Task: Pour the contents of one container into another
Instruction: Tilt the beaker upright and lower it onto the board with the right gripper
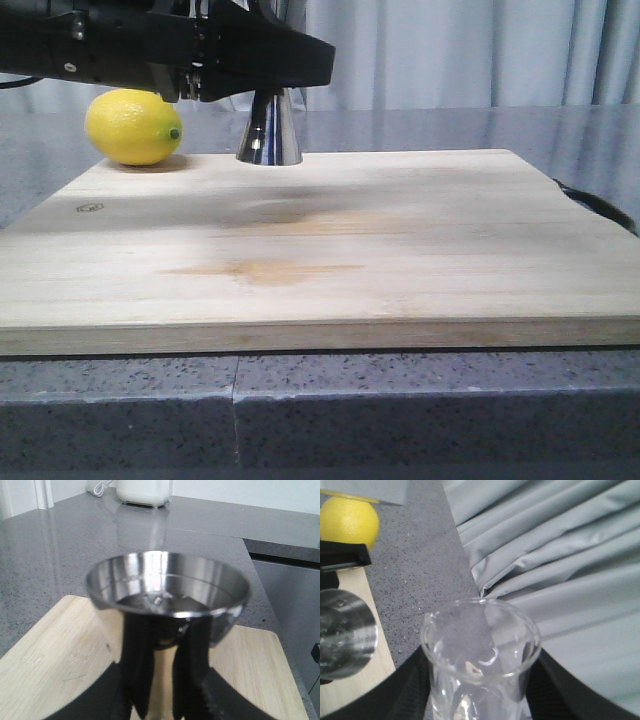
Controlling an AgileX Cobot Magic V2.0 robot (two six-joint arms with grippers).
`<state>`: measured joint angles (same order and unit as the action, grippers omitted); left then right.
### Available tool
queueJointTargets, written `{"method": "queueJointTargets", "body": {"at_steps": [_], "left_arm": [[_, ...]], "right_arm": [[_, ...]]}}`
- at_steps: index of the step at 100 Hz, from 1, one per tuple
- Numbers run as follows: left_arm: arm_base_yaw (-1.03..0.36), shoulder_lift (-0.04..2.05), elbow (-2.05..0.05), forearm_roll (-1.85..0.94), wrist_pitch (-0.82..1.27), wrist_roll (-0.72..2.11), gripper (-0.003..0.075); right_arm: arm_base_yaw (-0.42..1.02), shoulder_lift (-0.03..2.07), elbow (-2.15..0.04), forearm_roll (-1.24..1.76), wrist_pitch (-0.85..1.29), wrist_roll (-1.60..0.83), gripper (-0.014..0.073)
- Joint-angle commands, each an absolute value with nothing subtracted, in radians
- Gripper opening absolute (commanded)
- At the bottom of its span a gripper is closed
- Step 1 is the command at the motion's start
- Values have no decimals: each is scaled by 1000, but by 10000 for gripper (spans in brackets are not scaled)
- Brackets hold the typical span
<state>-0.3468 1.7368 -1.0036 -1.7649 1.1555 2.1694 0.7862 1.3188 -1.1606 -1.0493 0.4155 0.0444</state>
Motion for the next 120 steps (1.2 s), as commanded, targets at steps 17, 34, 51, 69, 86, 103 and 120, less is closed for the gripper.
{"method": "queueJointTargets", "body": {"at_steps": [17,34,51,69,86,103,120], "left_arm": [[-349,1685,-1022,-1849,1257,2167,157],[-349,1685,-1022,-1849,1257,2167,157],[-349,1685,-1022,-1849,1257,2167,157],[-349,1685,-1022,-1849,1257,2167,157],[-349,1685,-1022,-1849,1257,2167,157],[-349,1685,-1022,-1849,1257,2167,157],[-349,1685,-1022,-1849,1257,2167,157]], "right_arm": [[621,1286,-1165,-991,246,355,279],[475,1277,-1053,-943,54,466,279],[302,1274,-914,-940,-205,579,279],[124,1282,-778,-919,-498,602,279],[3,1351,-727,-919,-690,602,279],[-21,1458,-727,-921,-843,593,279],[-21,1549,-727,-921,-892,541,279]]}}
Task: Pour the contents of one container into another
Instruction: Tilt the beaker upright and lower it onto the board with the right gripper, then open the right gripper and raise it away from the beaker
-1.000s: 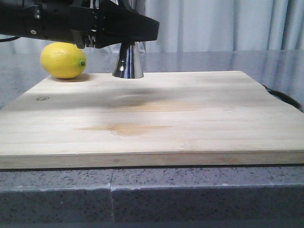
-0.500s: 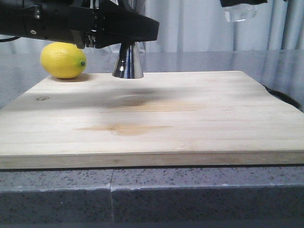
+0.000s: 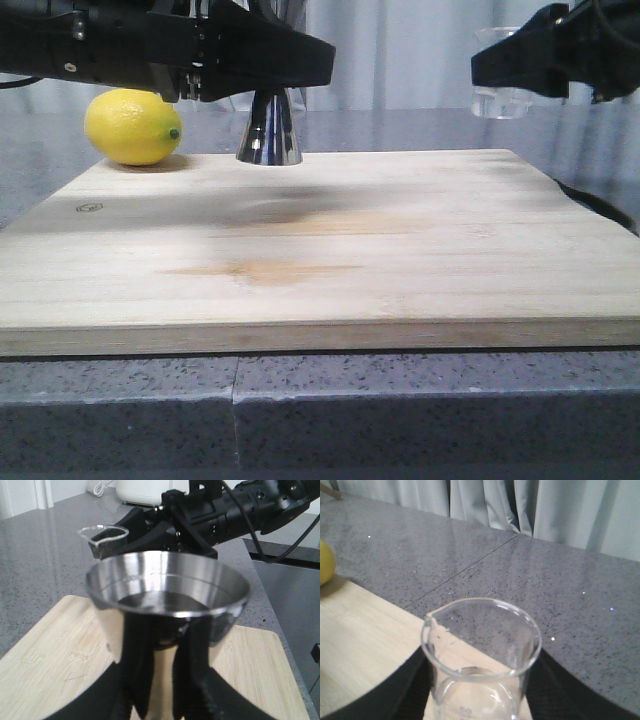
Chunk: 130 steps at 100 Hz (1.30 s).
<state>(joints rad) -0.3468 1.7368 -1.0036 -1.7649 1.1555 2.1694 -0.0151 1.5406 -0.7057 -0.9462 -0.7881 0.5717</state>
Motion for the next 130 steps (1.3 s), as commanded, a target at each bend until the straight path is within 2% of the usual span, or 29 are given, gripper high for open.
{"method": "queueJointTargets", "body": {"at_steps": [1,31,60,67,79,87,103,130], "left_arm": [[-349,1685,-1022,-1849,1257,2167,157],[-349,1685,-1022,-1849,1257,2167,157],[-349,1685,-1022,-1849,1257,2167,157],[-349,1685,-1022,-1849,1257,2167,157],[-349,1685,-1022,-1849,1257,2167,157],[-349,1685,-1022,-1849,1257,2167,157],[-349,1685,-1022,-1849,1257,2167,157],[-349,1685,-1022,-1849,1257,2167,157]], "right_arm": [[-21,1553,-727,-921,-895,535,279],[-19,1655,-729,-910,-994,405,279],[-19,1691,-729,-892,-1005,390,288],[-19,1691,-729,-892,-1017,390,337],[-19,1688,-729,-892,-1021,409,491],[-19,1680,-729,-894,-1012,459,556],[-18,1613,-729,-999,-966,633,563],[1,1395,-729,-1338,-550,1056,563]]}}
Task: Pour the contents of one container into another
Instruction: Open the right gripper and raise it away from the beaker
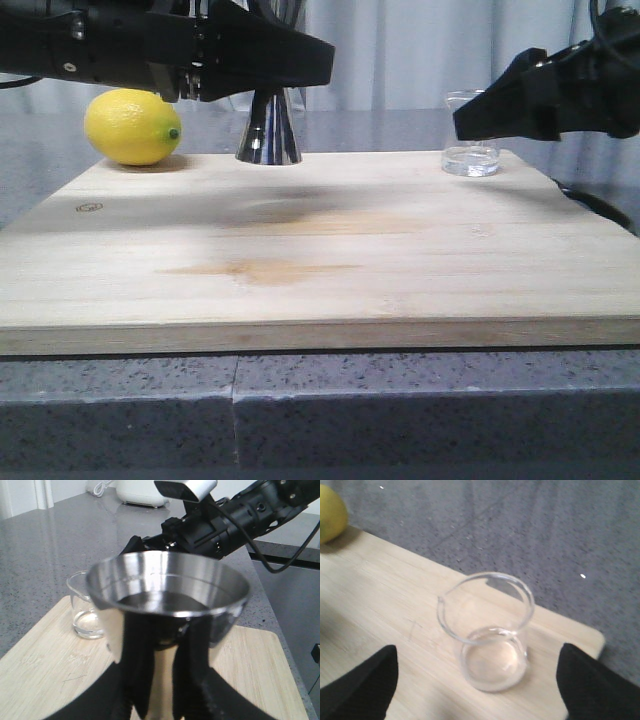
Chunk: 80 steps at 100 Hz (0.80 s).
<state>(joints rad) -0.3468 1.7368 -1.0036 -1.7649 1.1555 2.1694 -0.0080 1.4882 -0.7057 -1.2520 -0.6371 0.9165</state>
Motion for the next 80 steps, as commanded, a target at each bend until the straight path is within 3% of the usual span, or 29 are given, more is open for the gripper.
{"method": "queueJointTargets", "body": {"at_steps": [1,11,39,80], "left_arm": [[-349,1685,-1022,-1849,1257,2167,157],[-349,1685,-1022,-1849,1257,2167,157],[-349,1685,-1022,-1849,1257,2167,157],[-349,1685,-1022,-1849,1257,2167,157]], "right_arm": [[4,1382,-729,-1347,-539,1067,563],[36,1303,-729,-1481,-417,1249,563],[52,1133,-729,-1875,-374,1716,563],[52,974,-637,-1877,-324,1769,563]]}}
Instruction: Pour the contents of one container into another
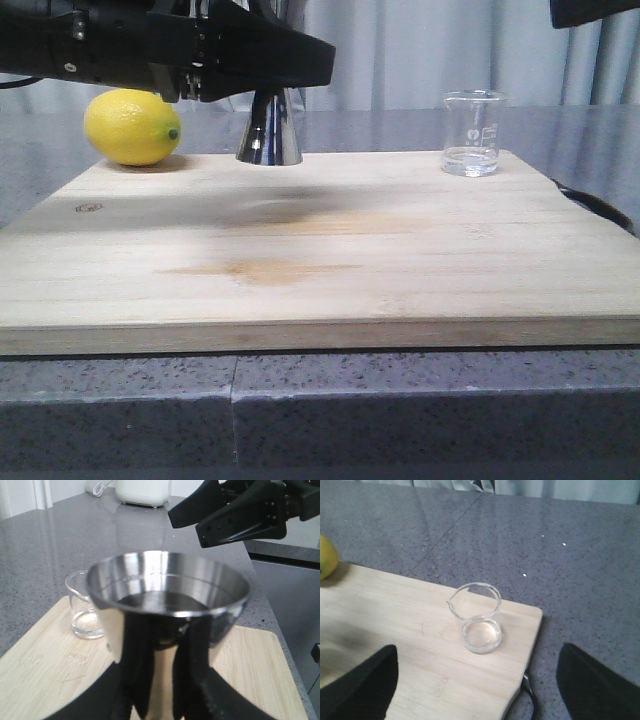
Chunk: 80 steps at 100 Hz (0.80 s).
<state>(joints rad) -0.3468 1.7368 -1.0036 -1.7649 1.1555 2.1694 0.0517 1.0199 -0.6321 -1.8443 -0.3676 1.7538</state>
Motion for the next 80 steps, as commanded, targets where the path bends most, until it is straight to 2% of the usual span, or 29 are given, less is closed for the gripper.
{"method": "queueJointTargets", "body": {"at_steps": [1,28,42,56,66,80], "left_arm": [[-349,1685,-1022,-1849,1257,2167,157],[-349,1685,-1022,-1849,1257,2167,157],[-349,1685,-1022,-1849,1257,2167,157],[-349,1685,-1022,-1849,1257,2167,157],[-349,1685,-1022,-1849,1257,2167,157],[-349,1685,-1022,-1849,1257,2167,157]], "right_arm": [[52,972,-633,-1877,-324,1772,563],[47,898,-586,-1867,-392,1787,563],[47,897,-581,-1631,-425,1591,563],[56,897,-544,-1244,-378,1218,563],[86,897,-532,-952,-222,945,563],[156,896,-532,-486,16,432,563]]}}
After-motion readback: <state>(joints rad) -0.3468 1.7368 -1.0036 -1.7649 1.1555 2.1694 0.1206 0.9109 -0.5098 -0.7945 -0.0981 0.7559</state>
